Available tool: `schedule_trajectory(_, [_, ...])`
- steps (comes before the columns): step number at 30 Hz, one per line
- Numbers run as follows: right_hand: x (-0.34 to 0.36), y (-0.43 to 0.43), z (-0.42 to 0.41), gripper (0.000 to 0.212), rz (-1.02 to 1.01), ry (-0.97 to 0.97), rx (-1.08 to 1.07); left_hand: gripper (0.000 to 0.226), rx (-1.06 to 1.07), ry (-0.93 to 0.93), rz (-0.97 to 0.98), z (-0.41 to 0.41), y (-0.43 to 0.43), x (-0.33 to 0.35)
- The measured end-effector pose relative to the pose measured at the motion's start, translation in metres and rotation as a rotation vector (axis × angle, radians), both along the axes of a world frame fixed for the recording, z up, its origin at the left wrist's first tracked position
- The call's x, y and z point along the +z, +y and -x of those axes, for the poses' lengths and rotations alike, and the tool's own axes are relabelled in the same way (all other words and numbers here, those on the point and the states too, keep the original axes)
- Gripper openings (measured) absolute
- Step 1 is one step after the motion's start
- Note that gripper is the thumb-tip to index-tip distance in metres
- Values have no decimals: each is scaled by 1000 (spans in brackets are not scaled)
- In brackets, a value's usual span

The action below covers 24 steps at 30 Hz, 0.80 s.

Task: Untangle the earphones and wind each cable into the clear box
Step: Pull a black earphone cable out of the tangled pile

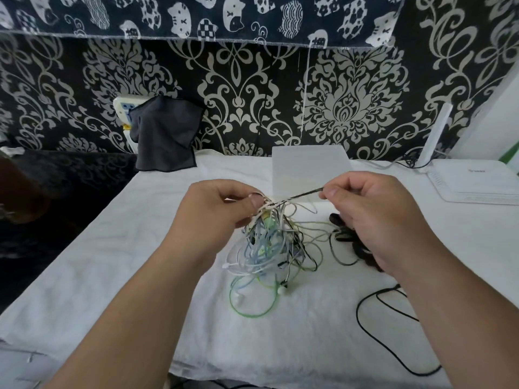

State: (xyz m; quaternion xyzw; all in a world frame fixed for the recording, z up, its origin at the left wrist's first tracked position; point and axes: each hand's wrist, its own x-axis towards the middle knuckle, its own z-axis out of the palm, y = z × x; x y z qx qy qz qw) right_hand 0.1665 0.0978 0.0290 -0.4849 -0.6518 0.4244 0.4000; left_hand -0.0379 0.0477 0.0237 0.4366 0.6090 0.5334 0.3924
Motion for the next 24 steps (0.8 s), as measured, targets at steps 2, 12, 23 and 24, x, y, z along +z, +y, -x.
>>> schedule_trajectory(2, [0, 3, -5, 17, -36, -115, -56, 17, 45, -175, -44, 0, 2, 5])
schedule_trajectory(12, [1, 6, -10, 17, -3, -143, -81, 20, 180, -124, 27, 6, 6, -6])
schedule_trajectory(23, [9, 12, -25, 22, 145, 240, -212, 20, 407, -898, 9, 17, 13, -8])
schedule_trajectory(24, [10, 13, -27, 19, 162, 283, -250, 21, 368, -990, -2, 20, 12, -8])
